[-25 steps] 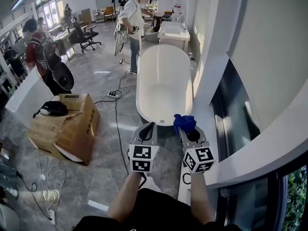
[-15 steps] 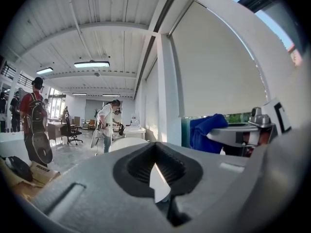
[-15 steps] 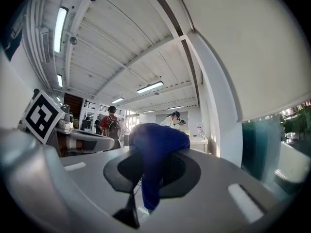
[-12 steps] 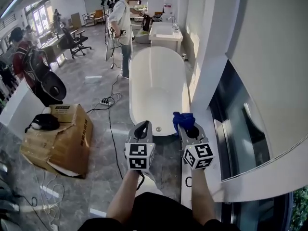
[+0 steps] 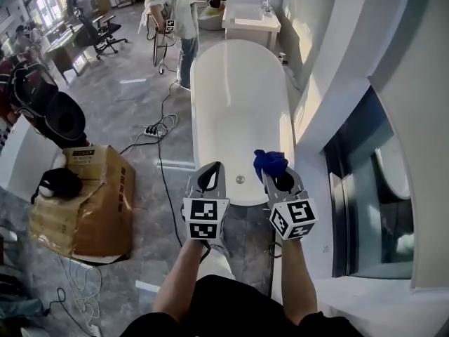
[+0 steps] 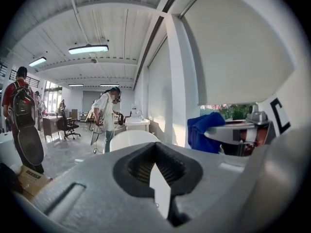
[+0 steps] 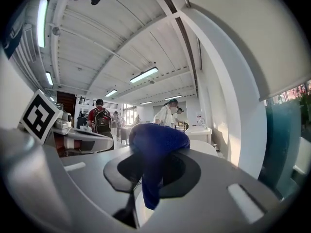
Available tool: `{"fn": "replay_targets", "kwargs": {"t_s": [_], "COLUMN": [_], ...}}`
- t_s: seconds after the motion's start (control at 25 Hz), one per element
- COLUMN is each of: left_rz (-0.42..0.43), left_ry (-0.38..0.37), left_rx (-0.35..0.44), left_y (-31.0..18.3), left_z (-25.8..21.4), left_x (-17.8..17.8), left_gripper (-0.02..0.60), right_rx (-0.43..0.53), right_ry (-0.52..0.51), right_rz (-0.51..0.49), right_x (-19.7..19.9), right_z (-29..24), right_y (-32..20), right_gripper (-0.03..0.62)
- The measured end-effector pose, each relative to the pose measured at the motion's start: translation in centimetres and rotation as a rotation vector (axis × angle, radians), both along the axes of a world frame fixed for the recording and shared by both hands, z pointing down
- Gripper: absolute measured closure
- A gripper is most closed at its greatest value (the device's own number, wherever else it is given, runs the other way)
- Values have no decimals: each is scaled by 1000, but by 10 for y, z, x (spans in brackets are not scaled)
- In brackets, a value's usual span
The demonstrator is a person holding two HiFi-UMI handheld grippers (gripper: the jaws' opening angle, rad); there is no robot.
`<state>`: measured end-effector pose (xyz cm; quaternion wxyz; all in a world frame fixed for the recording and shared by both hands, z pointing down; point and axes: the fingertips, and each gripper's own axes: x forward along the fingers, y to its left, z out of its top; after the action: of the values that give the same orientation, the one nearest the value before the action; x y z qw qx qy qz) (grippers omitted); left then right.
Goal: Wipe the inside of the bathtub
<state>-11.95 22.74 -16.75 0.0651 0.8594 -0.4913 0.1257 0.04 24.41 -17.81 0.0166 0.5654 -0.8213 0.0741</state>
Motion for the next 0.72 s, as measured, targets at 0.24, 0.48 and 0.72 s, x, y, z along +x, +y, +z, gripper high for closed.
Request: {"fn": "replay_targets", "kwargs": {"t_s": [0.24, 0.48, 0.72], "left_rz": [24, 21, 76], "left_ry": [11, 18, -3], "left_rx": [-38, -103, -163], "left_y": [-92, -173, -215], "left_z": [7, 33, 58], "left_x": [-19, -26, 6], "left_gripper": [578, 578, 578], "right_rx": [-86, -127, -177], "right_ry": [17, 25, 22], "right_rz": [-19, -13, 26], "right_x": [-33, -35, -5], "right_z": [22, 36, 55], "right_y": [-85, -167, -203], "right_gripper": [526, 526, 526]}}
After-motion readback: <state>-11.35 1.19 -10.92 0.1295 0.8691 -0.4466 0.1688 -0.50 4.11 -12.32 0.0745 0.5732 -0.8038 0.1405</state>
